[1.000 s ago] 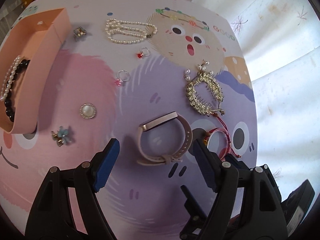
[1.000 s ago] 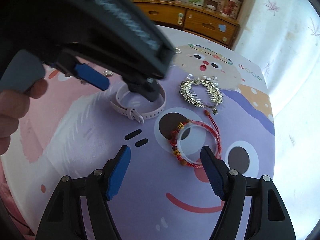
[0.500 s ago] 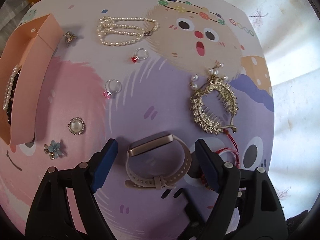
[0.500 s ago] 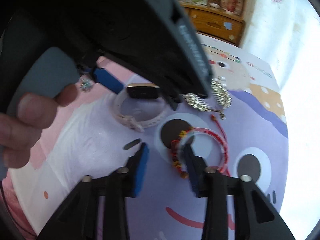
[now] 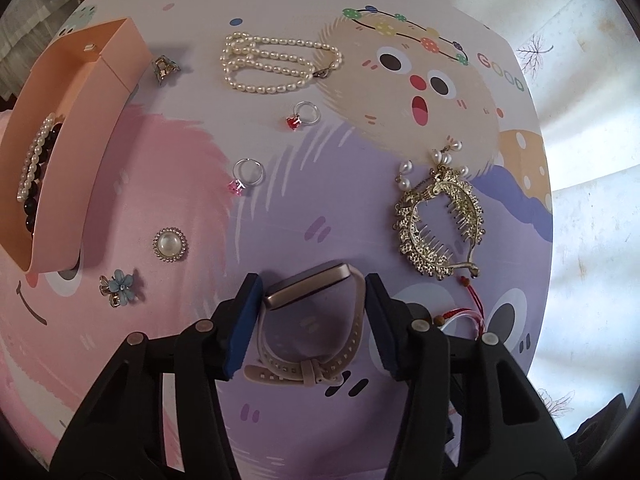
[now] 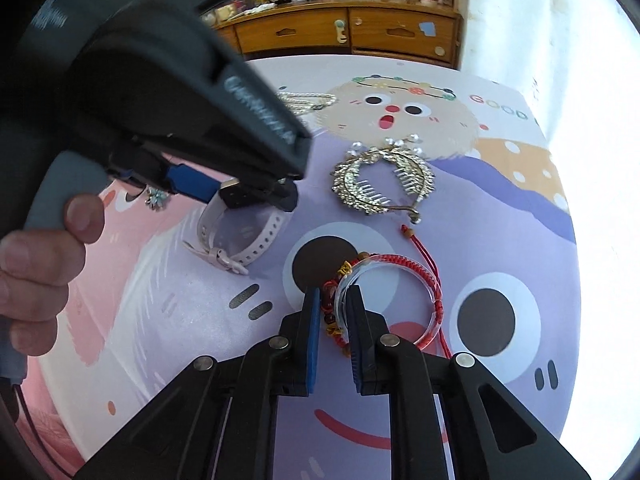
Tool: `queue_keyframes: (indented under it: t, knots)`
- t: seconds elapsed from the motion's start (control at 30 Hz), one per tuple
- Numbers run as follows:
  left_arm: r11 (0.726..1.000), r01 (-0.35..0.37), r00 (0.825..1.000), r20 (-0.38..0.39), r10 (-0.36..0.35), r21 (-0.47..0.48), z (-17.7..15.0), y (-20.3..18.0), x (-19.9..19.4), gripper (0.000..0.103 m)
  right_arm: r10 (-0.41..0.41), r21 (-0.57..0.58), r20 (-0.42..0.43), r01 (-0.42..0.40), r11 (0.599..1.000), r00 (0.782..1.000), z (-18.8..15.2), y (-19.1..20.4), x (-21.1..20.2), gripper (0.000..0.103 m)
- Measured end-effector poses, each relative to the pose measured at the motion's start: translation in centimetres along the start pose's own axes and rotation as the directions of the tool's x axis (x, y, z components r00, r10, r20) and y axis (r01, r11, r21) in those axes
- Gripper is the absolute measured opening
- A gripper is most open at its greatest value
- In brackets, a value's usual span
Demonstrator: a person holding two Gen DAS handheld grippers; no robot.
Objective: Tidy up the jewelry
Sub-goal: 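Carry the watch and red bracelet into the pink box and release both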
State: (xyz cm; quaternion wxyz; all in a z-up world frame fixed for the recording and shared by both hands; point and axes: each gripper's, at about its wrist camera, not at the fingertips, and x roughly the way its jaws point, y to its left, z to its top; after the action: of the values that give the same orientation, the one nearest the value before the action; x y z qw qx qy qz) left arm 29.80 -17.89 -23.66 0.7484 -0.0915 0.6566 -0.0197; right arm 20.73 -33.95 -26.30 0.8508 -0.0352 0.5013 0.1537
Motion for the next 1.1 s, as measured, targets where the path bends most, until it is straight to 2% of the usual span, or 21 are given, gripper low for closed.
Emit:
queue_keyframes:
  t: [0.3, 0.47, 0.77, 0.9, 1.1]
  knots:
    - [1.000, 0.022, 1.000, 0.013, -0.022, 0.010, -0.6, 1.1, -1.3, 0.048, 0.023, 0.088, 0.010, -0.024, 0.996, 1.000, 0.9, -1.1, -0.2, 0.013]
    - [0.999, 0.033, 0.999, 0.015, -0.034, 0.025, -1.2, 2.8, -2.9, 0.048, 0.069, 0.158, 0.030, -0.073, 0.985, 0.997, 1.2, -1.0, -0.7, 0.013]
    - [0.996, 0.032, 0.999, 0.000, -0.032, 0.087, -1.2, 6.5, -7.4, 0.049, 0.145, 0.250, 0.085, -0.162, 0.955, 0.986, 2.4, 1.8, -1.8, 0.013]
    - [0.992, 0.067, 0.998, 0.002, -0.068, 0.104, -1.1, 7.9, -9.0, 0.049, 0.167, 0.287, 0.120, -0.196, 0.938, 0.979, 3.1, 3.6, -2.5, 0.013]
    - [0.980, 0.130, 0.991, 0.007, -0.133, 0.147, -1.1, 11.7, -11.6, 0.049, 0.149, 0.314, 0.167, -0.196, 0.929, 0.975, 4.2, 7.7, -3.4, 0.013]
